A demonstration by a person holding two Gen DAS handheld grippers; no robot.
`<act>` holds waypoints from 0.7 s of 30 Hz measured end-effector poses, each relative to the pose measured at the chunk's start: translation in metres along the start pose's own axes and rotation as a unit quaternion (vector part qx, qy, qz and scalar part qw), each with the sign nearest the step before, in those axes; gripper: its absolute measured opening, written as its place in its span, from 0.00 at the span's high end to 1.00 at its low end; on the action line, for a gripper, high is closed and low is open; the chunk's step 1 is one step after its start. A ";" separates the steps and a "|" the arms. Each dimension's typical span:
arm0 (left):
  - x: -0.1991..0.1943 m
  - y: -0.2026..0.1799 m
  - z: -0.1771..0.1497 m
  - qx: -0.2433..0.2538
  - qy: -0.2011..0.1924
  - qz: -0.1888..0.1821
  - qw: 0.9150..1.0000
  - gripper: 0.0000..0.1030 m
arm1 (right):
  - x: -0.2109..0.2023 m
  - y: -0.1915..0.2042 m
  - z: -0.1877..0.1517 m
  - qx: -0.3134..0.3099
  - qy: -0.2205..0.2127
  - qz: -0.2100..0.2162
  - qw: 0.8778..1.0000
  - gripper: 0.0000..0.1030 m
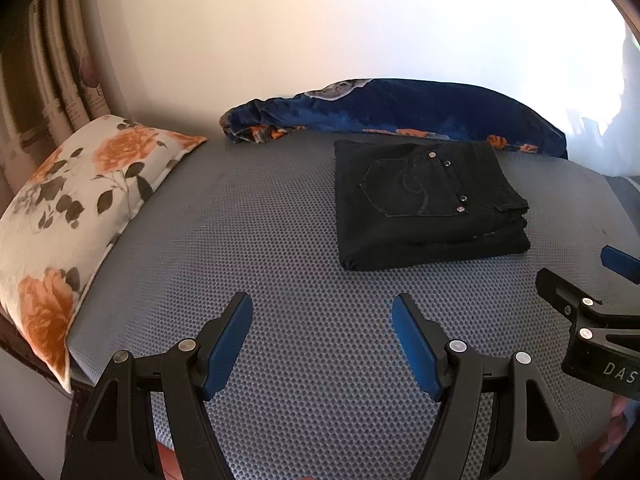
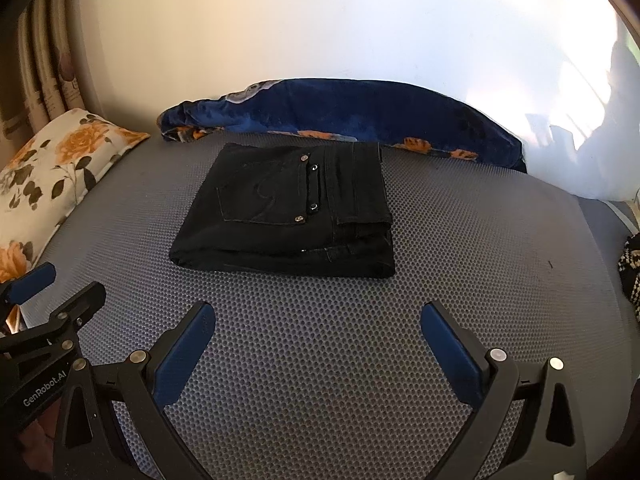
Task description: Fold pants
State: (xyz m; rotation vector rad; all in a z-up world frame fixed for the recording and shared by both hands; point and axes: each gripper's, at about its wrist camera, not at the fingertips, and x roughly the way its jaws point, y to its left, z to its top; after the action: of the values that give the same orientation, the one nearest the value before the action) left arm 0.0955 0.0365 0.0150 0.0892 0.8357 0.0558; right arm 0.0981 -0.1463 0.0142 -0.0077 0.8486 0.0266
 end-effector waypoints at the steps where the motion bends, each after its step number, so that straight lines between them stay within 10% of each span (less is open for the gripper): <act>1: 0.001 0.000 0.001 0.002 0.000 0.000 1.000 0.29 | 0.001 0.000 0.000 0.001 0.001 -0.001 1.000 0.01; 21: 0.010 0.006 0.002 -0.005 0.005 -0.013 1.000 0.29 | 0.008 0.002 -0.003 0.001 0.015 -0.006 1.000 0.01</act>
State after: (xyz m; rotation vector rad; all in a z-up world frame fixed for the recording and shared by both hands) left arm 0.1036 0.0435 0.0098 0.0697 0.8470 0.0359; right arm 0.1017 -0.1445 0.0063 -0.0110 0.8789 0.0151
